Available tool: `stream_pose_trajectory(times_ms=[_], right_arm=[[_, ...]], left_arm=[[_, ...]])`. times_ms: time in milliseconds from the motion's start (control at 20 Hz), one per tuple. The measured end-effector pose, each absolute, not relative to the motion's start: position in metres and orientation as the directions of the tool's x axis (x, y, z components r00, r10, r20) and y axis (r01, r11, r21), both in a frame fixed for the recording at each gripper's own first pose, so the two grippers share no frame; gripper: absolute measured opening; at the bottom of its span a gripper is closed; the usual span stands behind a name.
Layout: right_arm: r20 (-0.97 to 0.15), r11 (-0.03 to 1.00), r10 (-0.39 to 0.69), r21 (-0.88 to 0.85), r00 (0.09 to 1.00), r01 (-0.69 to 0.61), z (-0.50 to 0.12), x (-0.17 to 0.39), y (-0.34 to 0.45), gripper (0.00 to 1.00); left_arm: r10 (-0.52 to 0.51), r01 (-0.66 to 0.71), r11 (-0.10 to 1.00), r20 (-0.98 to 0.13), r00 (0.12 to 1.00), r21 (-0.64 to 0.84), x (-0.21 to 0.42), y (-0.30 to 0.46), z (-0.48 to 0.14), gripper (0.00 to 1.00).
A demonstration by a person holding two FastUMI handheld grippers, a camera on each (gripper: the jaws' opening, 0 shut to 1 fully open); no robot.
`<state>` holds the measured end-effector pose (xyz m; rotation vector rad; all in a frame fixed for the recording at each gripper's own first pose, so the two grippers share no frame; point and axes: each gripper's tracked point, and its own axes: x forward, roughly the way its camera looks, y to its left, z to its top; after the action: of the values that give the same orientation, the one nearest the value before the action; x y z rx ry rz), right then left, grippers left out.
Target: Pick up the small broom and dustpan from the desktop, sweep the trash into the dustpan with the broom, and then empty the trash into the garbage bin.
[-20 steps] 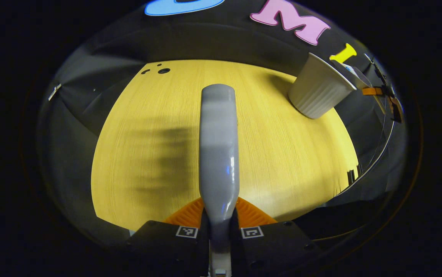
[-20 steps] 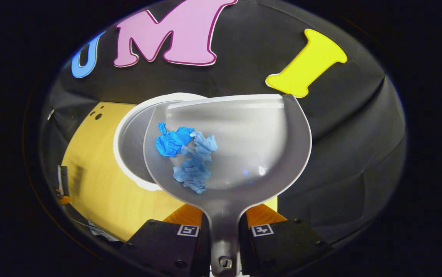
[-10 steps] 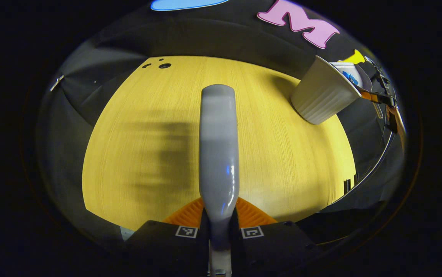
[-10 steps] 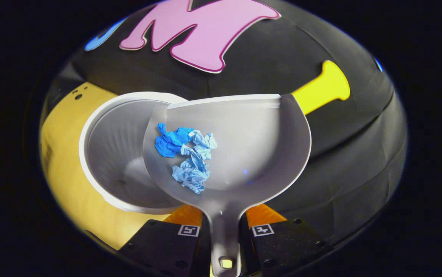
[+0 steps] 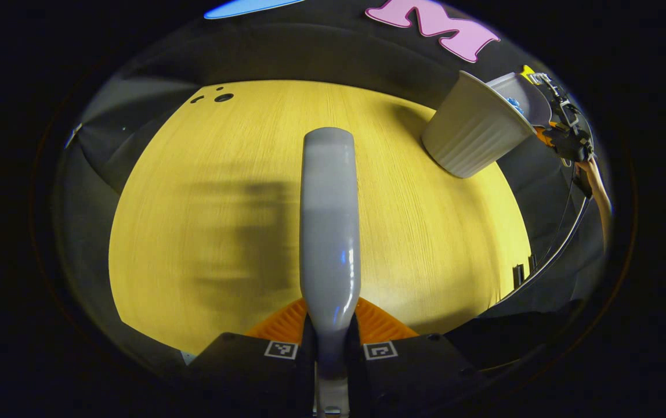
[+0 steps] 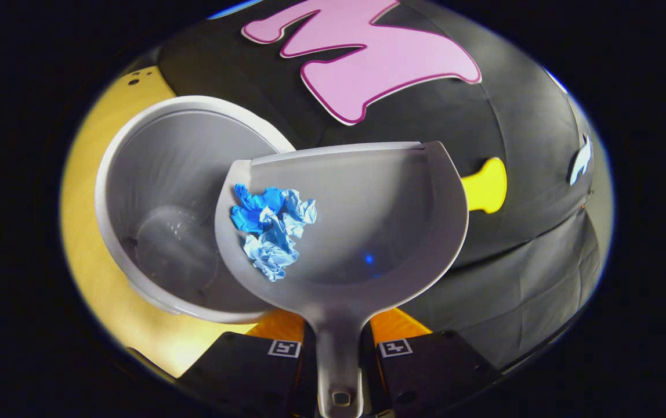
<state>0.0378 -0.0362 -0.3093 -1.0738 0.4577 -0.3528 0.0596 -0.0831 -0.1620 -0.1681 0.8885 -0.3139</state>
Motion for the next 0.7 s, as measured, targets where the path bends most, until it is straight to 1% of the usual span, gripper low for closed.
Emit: stream_pose_trajectory(times_ms=[150, 350, 400, 450, 550, 700], right_arm=[[-0.125, 0.340, -0.488, -0.939, 0.864, 0.056, -0.302, 0.040, -0.031, 0.34], [-0.066, 0.239, -0.469, -0.969, 0.881, 0.055, -0.295, 0.040, -0.029, 0.34], [-0.046, 0.206, -0.465, -0.977, 0.884, 0.057, -0.294, 0.039, -0.027, 0.34], [-0.024, 0.165, -0.458, -0.985, 0.889, 0.059, -0.291, 0.038, -0.027, 0.34], [0.015, 0.089, -0.437, -0.994, 0.899, 0.060, -0.280, 0.030, -0.029, 0.34], [0.043, 0.037, -0.432, -0.997, 0.901, 0.066, -0.266, 0.017, -0.043, 0.34]], left_arm=[[-0.346, 0.203, 0.938, -0.738, 0.579, -0.281, 0.058, -0.085, -0.165, 0.27], [-0.348, 0.200, 0.937, -0.739, 0.578, -0.285, 0.057, -0.085, -0.166, 0.27], [-0.346, 0.199, 0.938, -0.739, 0.577, -0.284, 0.057, -0.085, -0.167, 0.30], [-0.346, 0.198, 0.938, -0.740, 0.577, -0.284, 0.057, -0.085, -0.167, 0.27], [-0.346, 0.197, 0.938, -0.743, 0.573, -0.285, 0.055, -0.085, -0.169, 0.27], [-0.346, 0.196, 0.938, -0.748, 0.566, -0.286, 0.055, -0.084, -0.173, 0.27]])
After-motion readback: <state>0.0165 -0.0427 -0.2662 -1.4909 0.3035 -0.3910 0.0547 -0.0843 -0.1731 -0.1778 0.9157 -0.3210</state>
